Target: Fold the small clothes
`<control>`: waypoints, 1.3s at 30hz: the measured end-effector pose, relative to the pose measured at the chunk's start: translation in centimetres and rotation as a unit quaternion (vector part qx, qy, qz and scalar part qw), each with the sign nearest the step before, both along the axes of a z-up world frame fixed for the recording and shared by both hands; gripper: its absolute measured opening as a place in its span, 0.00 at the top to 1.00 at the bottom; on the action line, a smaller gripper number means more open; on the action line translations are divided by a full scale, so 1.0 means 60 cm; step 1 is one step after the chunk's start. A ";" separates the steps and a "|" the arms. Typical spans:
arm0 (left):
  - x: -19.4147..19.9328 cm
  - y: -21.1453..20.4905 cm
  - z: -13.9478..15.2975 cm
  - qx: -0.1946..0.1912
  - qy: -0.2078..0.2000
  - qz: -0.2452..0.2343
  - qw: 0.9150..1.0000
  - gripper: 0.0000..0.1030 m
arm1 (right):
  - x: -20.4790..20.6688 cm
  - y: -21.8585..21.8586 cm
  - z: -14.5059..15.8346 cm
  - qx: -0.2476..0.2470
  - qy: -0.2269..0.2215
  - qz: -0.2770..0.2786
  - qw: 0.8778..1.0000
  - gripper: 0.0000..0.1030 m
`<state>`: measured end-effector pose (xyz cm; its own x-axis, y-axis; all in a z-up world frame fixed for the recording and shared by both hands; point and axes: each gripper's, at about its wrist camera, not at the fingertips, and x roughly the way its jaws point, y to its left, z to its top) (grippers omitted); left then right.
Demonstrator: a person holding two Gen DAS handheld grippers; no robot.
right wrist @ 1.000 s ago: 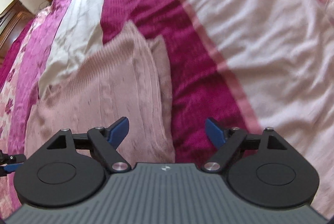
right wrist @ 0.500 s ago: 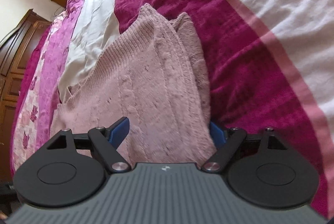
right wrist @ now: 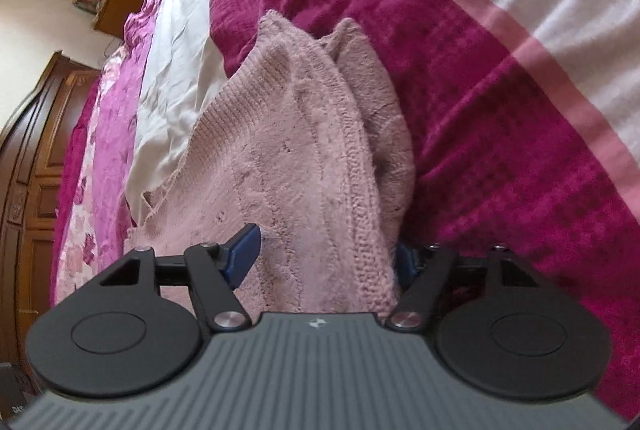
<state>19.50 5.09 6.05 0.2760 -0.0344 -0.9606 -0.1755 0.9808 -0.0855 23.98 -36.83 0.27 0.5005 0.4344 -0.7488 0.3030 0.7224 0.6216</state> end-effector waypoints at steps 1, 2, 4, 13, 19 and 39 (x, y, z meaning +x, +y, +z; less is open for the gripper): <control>0.000 0.002 0.000 0.001 0.001 0.000 1.000 0.37 | 0.001 0.003 0.005 -0.001 -0.005 0.007 1.000 0.31; -0.001 0.003 0.000 0.001 0.001 0.000 1.000 0.37 | -0.001 0.004 0.008 0.005 -0.012 0.012 1.000 0.34; -0.002 0.006 0.000 0.000 0.000 0.002 1.000 0.37 | -0.006 -0.001 0.012 0.027 -0.020 0.010 0.999 0.39; -0.010 0.020 -0.004 0.001 0.000 0.012 1.000 0.37 | -0.002 0.004 0.002 0.028 -0.008 -0.026 0.999 0.49; -0.018 0.041 0.003 0.010 -0.003 0.018 1.000 0.37 | -0.019 0.004 0.043 0.012 -0.034 -0.022 0.999 0.73; -0.037 0.163 0.082 0.019 -0.049 0.053 0.997 0.37 | 0.020 0.246 0.249 -0.040 -0.140 0.156 0.977 0.77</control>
<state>17.30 14.86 10.97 0.3680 0.0350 -0.9292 -0.2709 0.9600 -0.0711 25.18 -22.08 15.21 0.5427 0.5441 -0.6399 -0.1133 0.8023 0.5861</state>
